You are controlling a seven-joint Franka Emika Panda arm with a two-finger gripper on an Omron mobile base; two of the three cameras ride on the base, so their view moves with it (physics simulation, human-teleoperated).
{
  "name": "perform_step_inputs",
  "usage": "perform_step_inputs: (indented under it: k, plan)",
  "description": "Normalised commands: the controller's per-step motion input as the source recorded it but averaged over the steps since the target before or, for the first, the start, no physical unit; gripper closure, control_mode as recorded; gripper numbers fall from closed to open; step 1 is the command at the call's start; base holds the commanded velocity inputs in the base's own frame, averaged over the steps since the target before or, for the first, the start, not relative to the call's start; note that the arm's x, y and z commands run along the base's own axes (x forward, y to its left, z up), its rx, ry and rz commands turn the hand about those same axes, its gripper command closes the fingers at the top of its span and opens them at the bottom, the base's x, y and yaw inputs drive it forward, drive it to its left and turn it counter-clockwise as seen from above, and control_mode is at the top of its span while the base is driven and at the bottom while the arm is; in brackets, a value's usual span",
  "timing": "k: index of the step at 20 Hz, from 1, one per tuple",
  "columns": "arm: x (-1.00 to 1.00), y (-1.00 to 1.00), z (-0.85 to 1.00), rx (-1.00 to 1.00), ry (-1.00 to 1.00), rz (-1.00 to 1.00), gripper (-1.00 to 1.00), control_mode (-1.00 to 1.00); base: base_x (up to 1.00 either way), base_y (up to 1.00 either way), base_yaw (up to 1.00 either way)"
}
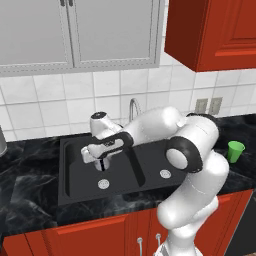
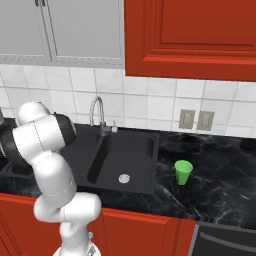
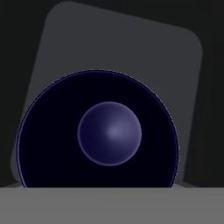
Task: Move any existing items from the left basin to the right basin for drying. Then move the cup from the counter to the left basin of the sink for washing.
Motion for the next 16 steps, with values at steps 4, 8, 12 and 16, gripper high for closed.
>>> perform_step_inputs:
  k: [4,8,12,16]
  plan:
    - [-0.04,-0.56,0.71,0.00,0.00,0.04,1.00,-1.00,0.00,0.00,0.00]
    - [-0.24,-0.68,0.28,0.00,0.00,0.05,1.00,-1.00,0.00,0.00,0.00]
    - [-0.45,-0.79,0.01,0.00,-0.04,0.08,1.00,-1.00,0.00,0.00,0.00]
    - [-0.41,-0.88,0.00,0.00,-0.05,0.07,1.00,-1.00,0.00,0.00,0.00]
